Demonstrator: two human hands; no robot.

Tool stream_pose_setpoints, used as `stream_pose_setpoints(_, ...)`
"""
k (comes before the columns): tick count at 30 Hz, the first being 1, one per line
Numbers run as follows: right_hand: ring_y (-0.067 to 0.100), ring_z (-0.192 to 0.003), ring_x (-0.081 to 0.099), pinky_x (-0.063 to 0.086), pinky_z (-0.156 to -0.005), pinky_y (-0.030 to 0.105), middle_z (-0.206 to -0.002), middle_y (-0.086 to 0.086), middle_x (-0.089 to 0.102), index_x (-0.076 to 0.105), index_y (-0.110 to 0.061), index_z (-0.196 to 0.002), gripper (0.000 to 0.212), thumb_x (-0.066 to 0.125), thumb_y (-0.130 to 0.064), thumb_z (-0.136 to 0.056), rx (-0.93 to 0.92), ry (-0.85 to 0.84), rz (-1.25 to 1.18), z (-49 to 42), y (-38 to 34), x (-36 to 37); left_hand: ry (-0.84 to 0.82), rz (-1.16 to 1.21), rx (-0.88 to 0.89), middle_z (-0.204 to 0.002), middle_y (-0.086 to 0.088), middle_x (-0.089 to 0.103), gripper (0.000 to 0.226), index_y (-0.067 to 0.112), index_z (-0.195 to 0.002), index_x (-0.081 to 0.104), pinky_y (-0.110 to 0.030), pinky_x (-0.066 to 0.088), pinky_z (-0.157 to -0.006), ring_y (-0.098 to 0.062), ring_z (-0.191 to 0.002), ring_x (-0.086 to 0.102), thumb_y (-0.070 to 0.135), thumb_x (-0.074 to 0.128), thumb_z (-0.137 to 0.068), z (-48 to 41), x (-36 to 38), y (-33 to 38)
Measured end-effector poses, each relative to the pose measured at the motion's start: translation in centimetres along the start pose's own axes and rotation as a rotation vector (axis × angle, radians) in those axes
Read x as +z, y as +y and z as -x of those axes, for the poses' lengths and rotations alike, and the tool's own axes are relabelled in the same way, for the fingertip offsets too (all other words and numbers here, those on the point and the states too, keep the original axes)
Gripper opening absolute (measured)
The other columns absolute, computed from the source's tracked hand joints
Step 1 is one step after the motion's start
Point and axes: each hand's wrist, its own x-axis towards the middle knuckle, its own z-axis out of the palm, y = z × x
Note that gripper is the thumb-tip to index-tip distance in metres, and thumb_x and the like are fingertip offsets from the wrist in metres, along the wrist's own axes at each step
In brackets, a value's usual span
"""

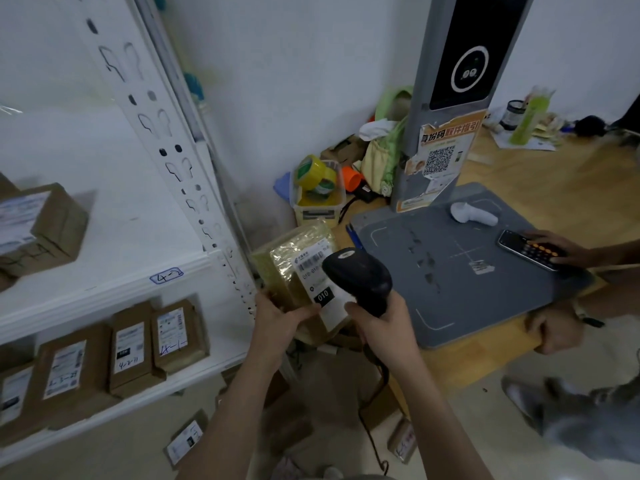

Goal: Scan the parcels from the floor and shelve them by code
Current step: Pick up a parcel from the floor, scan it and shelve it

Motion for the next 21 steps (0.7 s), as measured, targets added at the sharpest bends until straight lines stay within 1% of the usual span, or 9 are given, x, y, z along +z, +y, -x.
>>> stream_pose_setpoints(2,0.008,-0.047,0.048,0.037,-0.049,0.022,-0.050,-0.008,0.050,0.057,-0.014,-0.075,0.020,0.067,-0.003,-0.087,-0.005,-0.017,-0.032,0.6,-0.7,0.8,-0.020,-0.018,0.036,-0.115,0.000,0.058,0.082,0.013,-0.131,0.037,-0.030,0.055,-0.080,-0.008,-0.100,0.060,0.004,0.089,-0.068,0.2,0.4,0.0)
stream_pose_setpoints(4,0.003,-0.049,0.050,0.037,-0.047,0.018,-0.053,-0.010,0.055,0.061,-0.017,-0.078,0.018,0.069,-0.003,-0.086,-0.025,-0.014,-0.043,0.9,-1.3,1.4,-0.033,-0.037,0.072,-0.114,0.000,0.056,0.081,0.013,-0.130,0.036,-0.028,0.053,-0.079,-0.009,-0.101,0.059,0.005,0.089,-0.069,0.4,0.6,-0.1)
stream_pose_setpoints(7,-0.001,-0.050,0.053,0.038,-0.046,0.014,-0.054,-0.013,0.059,0.063,-0.023,-0.078,0.021,0.070,-0.005,-0.086,-0.040,0.022,-0.045,1.2,-1.5,1.8,-0.027,-0.042,0.109,-0.119,-0.003,0.056,0.081,0.014,-0.129,0.038,-0.031,0.054,-0.083,-0.016,-0.108,0.059,0.008,0.091,-0.067,0.5,0.7,-0.1)
stream_pose_setpoints(9,0.001,-0.047,0.050,0.035,-0.045,0.015,-0.051,-0.010,0.055,0.062,-0.016,-0.076,0.017,0.071,-0.006,-0.086,-0.030,0.034,-0.028,1.2,-1.3,1.9,-0.025,-0.033,0.123,-0.119,-0.002,0.056,0.079,0.015,-0.128,0.038,-0.028,0.054,-0.081,-0.014,-0.107,0.059,0.006,0.090,-0.068,0.7,0.5,0.0)
stream_pose_setpoints(12,0.006,-0.046,0.043,0.032,-0.045,0.020,-0.049,-0.006,0.048,0.057,-0.003,-0.073,0.018,0.071,-0.006,-0.084,-0.007,0.039,-0.010,1.0,-1.0,1.8,-0.021,-0.031,0.155,-0.114,0.001,0.057,0.074,0.015,-0.125,0.040,-0.016,0.053,-0.068,-0.005,-0.100,0.059,0.000,0.087,-0.070,1.1,0.3,0.2)
stream_pose_setpoints(14,0.004,-0.044,0.043,0.031,-0.044,0.017,-0.046,-0.007,0.047,0.056,-0.006,-0.067,0.023,0.071,-0.005,-0.084,0.006,0.033,-0.008,0.9,-0.9,1.7,-0.017,-0.030,0.170,-0.113,0.003,0.056,0.073,0.016,-0.123,0.040,-0.012,0.053,-0.067,-0.004,-0.100,0.058,0.000,0.087,-0.070,1.1,0.1,0.3)
stream_pose_setpoints(16,0.002,-0.042,0.043,0.031,-0.043,0.015,-0.044,-0.009,0.047,0.055,-0.012,-0.064,0.027,0.071,-0.005,-0.084,0.007,0.026,0.008,0.9,-1.0,1.7,-0.014,-0.034,0.172,-0.115,0.004,0.056,0.074,0.017,-0.124,0.039,-0.013,0.053,-0.068,-0.004,-0.102,0.058,0.002,0.087,-0.070,1.1,0.0,0.3)
stream_pose_setpoints(17,0.002,-0.042,0.042,0.031,-0.043,0.015,-0.044,-0.009,0.047,0.055,-0.012,-0.064,0.027,0.071,-0.005,-0.084,0.004,0.026,0.017,0.9,-1.0,1.8,-0.015,-0.036,0.173,-0.115,0.004,0.056,0.075,0.017,-0.125,0.039,-0.015,0.053,-0.070,-0.003,-0.102,0.058,0.002,0.087,-0.070,1.1,-0.1,0.3)
stream_pose_setpoints(21,0.004,-0.044,0.041,0.029,-0.043,0.015,-0.047,-0.006,0.045,0.056,0.004,-0.072,0.021,0.071,-0.006,-0.084,-0.010,0.031,0.032,0.8,-1.0,2.0,-0.027,-0.036,0.178,-0.117,0.002,0.055,0.075,0.017,-0.125,0.039,-0.025,0.054,-0.083,-0.009,-0.107,0.058,0.002,0.087,-0.070,0.8,-0.2,0.2)
